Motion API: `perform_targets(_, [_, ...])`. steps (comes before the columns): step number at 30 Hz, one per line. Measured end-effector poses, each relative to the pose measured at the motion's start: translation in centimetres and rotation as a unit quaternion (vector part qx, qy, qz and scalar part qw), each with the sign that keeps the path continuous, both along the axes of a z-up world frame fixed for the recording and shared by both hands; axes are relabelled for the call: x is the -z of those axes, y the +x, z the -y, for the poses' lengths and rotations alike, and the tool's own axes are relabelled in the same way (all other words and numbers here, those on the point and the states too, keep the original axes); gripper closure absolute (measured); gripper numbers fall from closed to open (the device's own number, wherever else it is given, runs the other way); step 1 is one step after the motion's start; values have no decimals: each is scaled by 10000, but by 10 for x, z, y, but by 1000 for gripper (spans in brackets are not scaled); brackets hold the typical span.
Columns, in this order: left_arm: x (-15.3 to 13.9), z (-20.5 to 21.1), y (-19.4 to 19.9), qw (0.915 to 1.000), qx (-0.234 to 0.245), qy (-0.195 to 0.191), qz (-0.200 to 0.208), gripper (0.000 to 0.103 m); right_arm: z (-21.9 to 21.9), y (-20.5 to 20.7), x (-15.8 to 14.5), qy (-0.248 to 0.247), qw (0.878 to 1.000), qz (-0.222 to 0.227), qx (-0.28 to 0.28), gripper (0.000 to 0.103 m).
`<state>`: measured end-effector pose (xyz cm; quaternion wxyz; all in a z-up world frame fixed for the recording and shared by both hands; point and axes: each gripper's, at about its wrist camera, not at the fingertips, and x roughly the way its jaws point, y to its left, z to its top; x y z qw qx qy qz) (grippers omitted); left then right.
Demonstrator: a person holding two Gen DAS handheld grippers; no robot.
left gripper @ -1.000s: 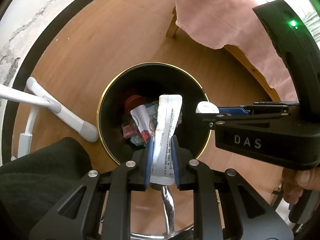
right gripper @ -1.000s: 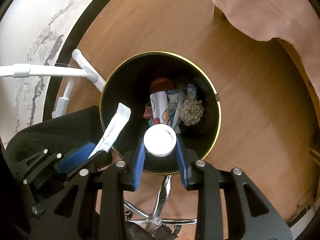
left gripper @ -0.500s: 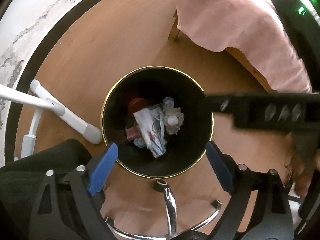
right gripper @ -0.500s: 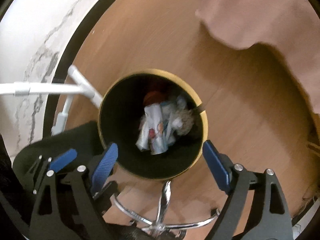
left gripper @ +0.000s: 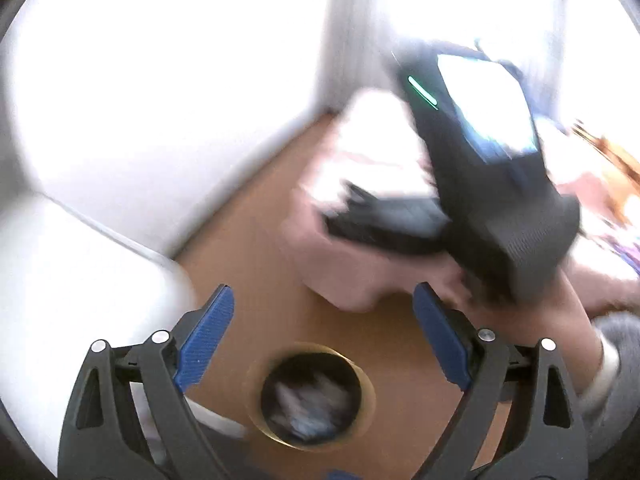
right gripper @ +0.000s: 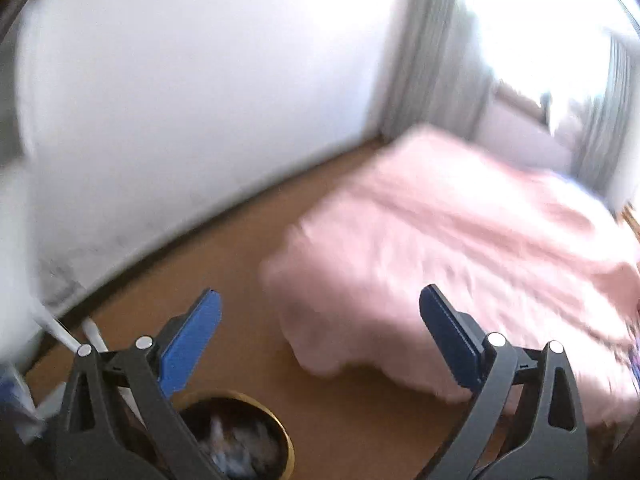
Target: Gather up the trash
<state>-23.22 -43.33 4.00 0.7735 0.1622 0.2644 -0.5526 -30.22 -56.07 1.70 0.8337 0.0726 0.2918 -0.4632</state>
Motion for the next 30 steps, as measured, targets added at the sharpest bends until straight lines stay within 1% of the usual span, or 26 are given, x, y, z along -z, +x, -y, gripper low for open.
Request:
perform_targets(1, [-12,-14,10,9996,-227,-136,102,11,-21,9,-16,-98,9993,188,-312,7])
perform_targets(2, [-28,-35,28,9976,-599,-288,216,11,-31,15,-24,-98,9981,311,-526,7])
perform_targets(3, [-39,-57,47,9937,-1013,-364,305,11,-46,27,-33,-71,9955,453,-833,7])
perform_targets(5, [-49,-95,78,9827,-1764,-398,407,10,-73,53,-46,-27,9891,620,-1333,7])
perform_targets(6, [-52,-119,97,9735,-2210,-371,446,10,-86,66,-51,-10,9852,692,-1567,7])
perform_targets(7, [-52,-135,108,9665,-2499,-338,472,10,-102,81,-55,30,9799,770,-1842,7])
perform_targets(8, [-51,-159,123,9548,-2916,-280,496,10,-120,100,-60,84,9724,861,-2166,7])
perform_targets(9, [-49,-176,133,9461,-3192,-219,493,10,-140,119,-63,156,9637,926,-2499,7])
perform_targets(10, [-44,-205,149,9308,-3630,-99,421,10,-154,131,-64,210,9577,950,-2707,7])
perform_targets(11, [-41,-222,156,9228,-3836,-68,357,10,-175,149,-66,300,9476,974,-3028,7])
perform_targets(12, [-37,-247,164,9104,-4127,-55,273,10,-194,166,-66,388,9373,968,-3325,7])
perform_targets(13, [-36,-260,169,9024,-4303,-47,236,10,-210,178,-67,433,9303,955,-3515,7])
perform_targets(14, [-33,-278,175,8906,-4542,-22,205,9,-232,192,-66,478,9195,917,-3792,7])
perform_targets(15, [-31,-292,178,8813,-4721,-6,196,8,-247,202,-63,493,9128,870,-3961,7])
perform_targets(17, [-25,-326,185,8595,-5109,26,174,8,-277,220,-58,506,8991,806,-4274,7])
perform_targets(20, [-17,-360,188,8388,-5441,76,138,7,-305,236,-51,490,8912,763,-4444,7])
perform_targets(22, [-13,-374,200,8307,-5564,156,142,7,-317,239,-45,461,8917,672,-4453,7])
perform_targets(24, [-9,-380,202,8274,-5610,220,110,7,-321,242,-42,543,8944,527,-4409,7])
perform_targets(27, [-5,-385,203,8284,-5593,287,94,7,-315,234,-45,602,8956,692,-4353,7])
perform_targets(30, [-1,-382,209,8322,-5530,386,108,7,-308,236,-42,605,8984,668,-4298,7])
